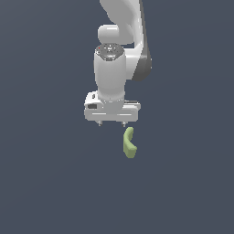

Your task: Pick up the object and move it to a goal position.

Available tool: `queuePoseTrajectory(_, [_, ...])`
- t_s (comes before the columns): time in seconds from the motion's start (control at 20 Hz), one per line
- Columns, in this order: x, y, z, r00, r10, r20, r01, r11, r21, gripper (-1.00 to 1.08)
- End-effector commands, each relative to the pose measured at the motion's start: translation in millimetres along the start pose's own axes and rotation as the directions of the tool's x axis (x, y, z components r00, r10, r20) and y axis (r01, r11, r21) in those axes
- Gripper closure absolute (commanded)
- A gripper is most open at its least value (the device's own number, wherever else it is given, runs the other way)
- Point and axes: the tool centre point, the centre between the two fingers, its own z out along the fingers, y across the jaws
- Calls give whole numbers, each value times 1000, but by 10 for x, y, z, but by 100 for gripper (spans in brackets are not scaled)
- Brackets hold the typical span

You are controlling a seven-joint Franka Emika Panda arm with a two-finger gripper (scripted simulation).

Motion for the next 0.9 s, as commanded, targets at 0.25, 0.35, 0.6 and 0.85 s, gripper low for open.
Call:
queuePoseTrajectory(0.25, [-15, 15, 45, 1000, -11, 10, 11, 1000, 0, -92])
queuePoseTrajectory(0.35, [-31, 39, 75, 1000, -19, 17, 19, 1000, 0, -92])
queuePoseTrajectory(0.6, [-54, 88, 84, 999, -24, 22, 24, 1000, 0, -92])
queuePoseTrajectory(0.85, [-27, 5, 117, 999, -27, 24, 27, 1000, 1, -92])
